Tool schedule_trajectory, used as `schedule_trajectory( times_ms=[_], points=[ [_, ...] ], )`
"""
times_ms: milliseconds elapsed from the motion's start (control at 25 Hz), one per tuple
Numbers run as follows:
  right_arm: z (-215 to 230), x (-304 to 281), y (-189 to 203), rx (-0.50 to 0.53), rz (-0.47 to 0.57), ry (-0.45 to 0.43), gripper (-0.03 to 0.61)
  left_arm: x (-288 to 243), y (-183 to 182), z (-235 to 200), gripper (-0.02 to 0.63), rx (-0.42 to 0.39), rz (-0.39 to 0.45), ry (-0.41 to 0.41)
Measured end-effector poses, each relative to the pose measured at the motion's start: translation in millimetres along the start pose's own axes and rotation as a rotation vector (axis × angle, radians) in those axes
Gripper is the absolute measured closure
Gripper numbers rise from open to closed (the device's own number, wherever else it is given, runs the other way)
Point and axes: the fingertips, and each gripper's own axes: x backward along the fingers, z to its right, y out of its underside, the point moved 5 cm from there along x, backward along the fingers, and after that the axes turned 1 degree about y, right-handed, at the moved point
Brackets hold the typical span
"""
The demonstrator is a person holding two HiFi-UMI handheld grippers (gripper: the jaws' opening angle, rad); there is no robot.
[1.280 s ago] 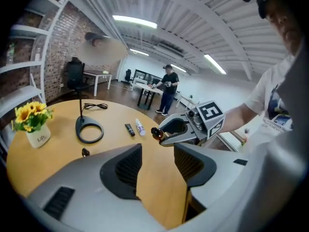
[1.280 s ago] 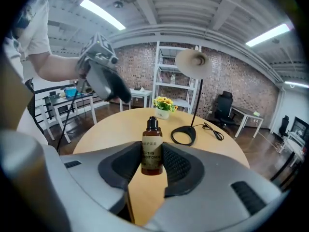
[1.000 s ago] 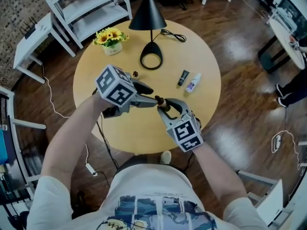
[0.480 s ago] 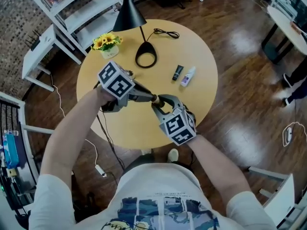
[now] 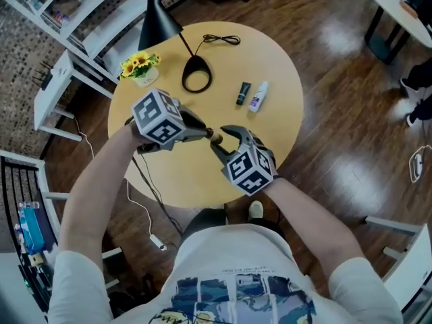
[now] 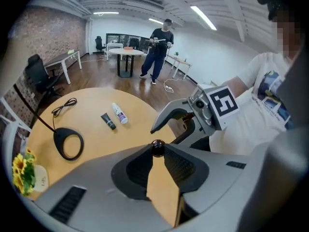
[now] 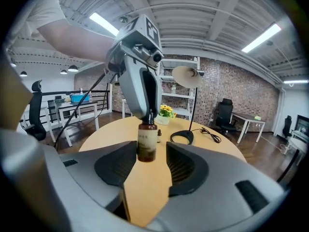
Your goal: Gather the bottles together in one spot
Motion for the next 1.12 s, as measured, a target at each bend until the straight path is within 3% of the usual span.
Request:
schedule_trajectory(
  times_ms=[240,400,680,1120],
  points=[
    [30.0,-4.7,43.4,-0.131,-0.168,-0.006,0.334,9.7,19.9,-51.8,0.534,-0.107,-0.098,-0.167],
    [52.8,-5.2,60.1,-0.238,-0.223,0.055,0.334,14.5,24.4,-105.7,0.534,-0.156,-0.131,-0.255],
    [53.4,-12.3,65.0,-0.323,-0.263,0.125,0.334,-5.4,40.4,-175.8,0.534,-0.186,-0.209,-0.253],
    [42.5,-20.2,77.3,-0.393,-0.311,0.183,0.334,-59.3,80.2,-231.4,0.534,-0.262,-0.308,-0.216]
  ],
)
